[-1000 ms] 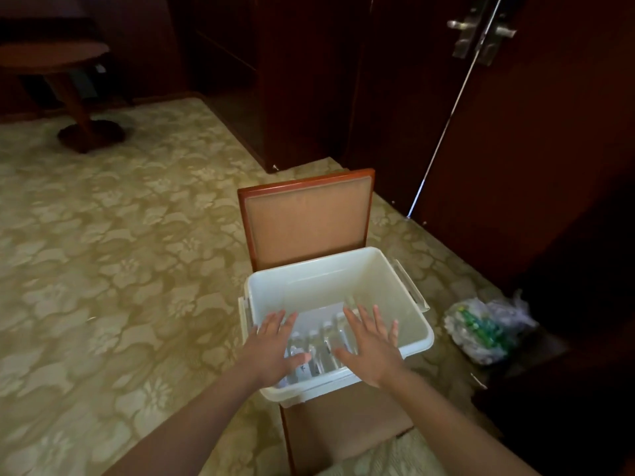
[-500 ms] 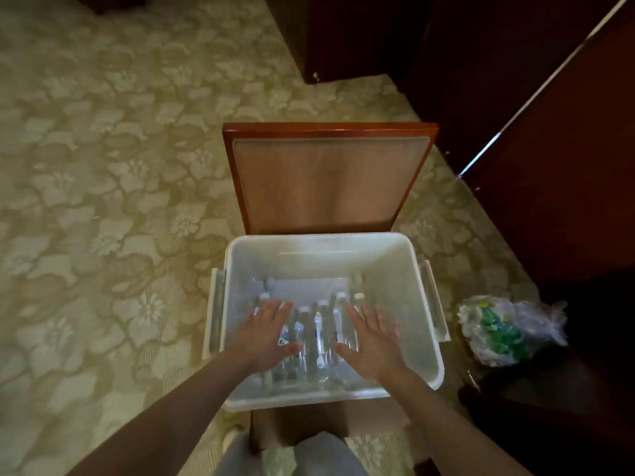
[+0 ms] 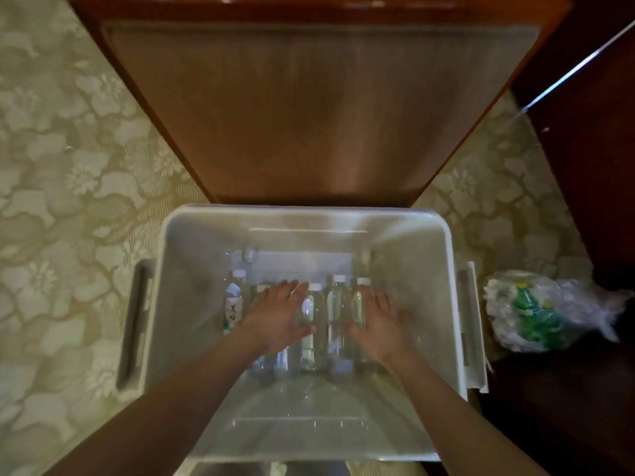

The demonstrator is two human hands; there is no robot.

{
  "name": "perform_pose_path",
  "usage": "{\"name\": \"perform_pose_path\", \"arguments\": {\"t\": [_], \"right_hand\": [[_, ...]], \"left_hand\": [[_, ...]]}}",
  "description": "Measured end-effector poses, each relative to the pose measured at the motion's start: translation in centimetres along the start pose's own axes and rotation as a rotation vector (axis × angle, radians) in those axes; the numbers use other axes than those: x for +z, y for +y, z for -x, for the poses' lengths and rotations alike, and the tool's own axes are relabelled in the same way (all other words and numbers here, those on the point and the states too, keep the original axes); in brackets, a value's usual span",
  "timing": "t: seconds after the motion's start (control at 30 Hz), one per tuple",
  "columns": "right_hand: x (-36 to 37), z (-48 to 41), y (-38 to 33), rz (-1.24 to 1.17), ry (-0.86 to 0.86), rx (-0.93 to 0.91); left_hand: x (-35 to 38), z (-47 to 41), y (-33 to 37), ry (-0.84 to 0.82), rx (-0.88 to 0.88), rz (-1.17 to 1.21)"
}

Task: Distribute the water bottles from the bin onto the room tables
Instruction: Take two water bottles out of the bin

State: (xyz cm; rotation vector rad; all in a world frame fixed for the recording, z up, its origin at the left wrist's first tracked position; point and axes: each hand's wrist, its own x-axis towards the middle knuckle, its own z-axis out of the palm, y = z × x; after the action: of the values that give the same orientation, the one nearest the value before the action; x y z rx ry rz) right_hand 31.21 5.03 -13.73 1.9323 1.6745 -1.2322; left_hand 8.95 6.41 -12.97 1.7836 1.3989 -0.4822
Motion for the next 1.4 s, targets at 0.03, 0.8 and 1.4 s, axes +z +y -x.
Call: {"name": "perform_pose_path", "arguments": {"t": [0.03, 0.8, 1.4], "right_hand": [[0.1, -0.9, 0.5, -0.024, 0.014, 0.009], [5.5, -8.2, 4.0, -0.325, 0.144, 0.228], [2.8, -2.3, 2.7, -0.443, 0.140, 0.203]], "left_hand": [[0.2, -1.2, 0.3, -0.002, 0.008, 0.001], [5.5, -13.7, 3.6, 0.054, -0.091, -0.001], [3.6, -5.8, 4.6, 0.205, -0.045, 0.518]]}}
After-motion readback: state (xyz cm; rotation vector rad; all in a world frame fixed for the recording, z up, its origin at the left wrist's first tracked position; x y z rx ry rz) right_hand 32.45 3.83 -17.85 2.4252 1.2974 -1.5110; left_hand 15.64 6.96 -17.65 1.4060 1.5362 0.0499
